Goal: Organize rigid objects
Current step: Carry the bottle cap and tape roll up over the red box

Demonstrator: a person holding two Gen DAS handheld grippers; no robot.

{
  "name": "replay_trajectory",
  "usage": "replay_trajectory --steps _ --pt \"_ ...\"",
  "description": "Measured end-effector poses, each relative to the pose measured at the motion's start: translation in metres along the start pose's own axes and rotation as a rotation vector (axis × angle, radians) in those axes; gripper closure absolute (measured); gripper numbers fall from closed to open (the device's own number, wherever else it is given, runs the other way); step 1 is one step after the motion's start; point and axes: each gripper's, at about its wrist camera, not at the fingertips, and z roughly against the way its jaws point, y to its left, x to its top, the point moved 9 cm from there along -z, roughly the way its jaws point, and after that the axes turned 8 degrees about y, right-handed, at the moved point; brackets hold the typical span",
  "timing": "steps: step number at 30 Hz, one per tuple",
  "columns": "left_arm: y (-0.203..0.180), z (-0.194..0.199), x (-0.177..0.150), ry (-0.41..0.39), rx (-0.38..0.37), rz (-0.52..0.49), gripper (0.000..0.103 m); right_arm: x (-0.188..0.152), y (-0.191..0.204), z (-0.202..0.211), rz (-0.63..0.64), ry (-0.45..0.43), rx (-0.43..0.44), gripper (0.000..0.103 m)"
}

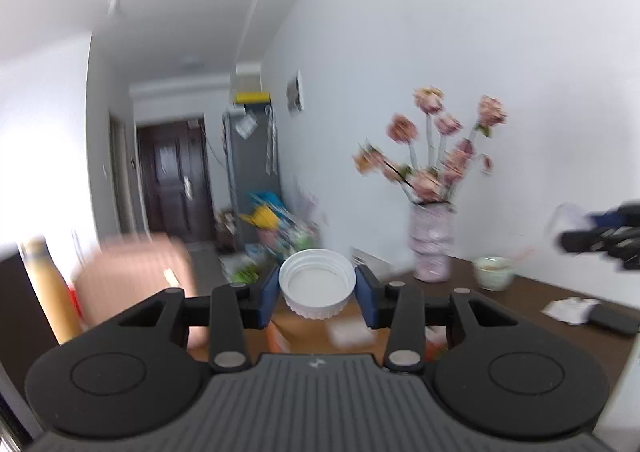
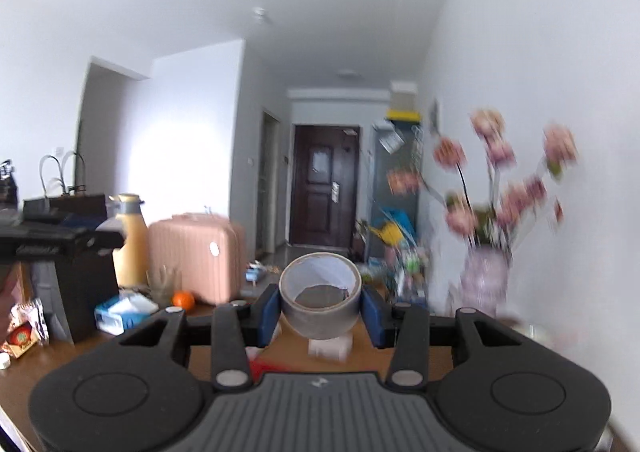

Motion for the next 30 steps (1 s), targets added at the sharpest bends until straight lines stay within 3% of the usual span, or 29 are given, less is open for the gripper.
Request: replay_trajectory --steps 3,10,17,19,23,30 --pt "0.03 -0.023 0.043 0.024 0.025 -0.02 0.062 0.039 -0.008 -0.014 0.026 0.025 0.015 0.06" --pt "0.086 -0.072 0.095 0.084 0.04 0.039 0.062 0.099 -0.053 -0.069 -0.015 0.123 0.009 0.06" --pt "0.132 -0.13 0.139 0.12 0.144 -0.016 0.062 0.121 -0.106 -0.148 -0.066 0.242 -0.05 0.06" --pt "0.149 -0.15 0.151 0.134 0.146 0.013 0.062 0.119 -0.117 -0.169 -0.071 0.277 -0.052 0.06" --pt "0.157 -0.198 0.136 0.197 0.104 0.062 0.062 0.087 -0.133 -0.228 -0.103 0.414 -0.006 0.06" --pt "0.123 -0.319 0.039 0.464 -0.027 0.072 0.062 0.001 -0.144 -0.339 -0.13 0.633 0.04 0.06"
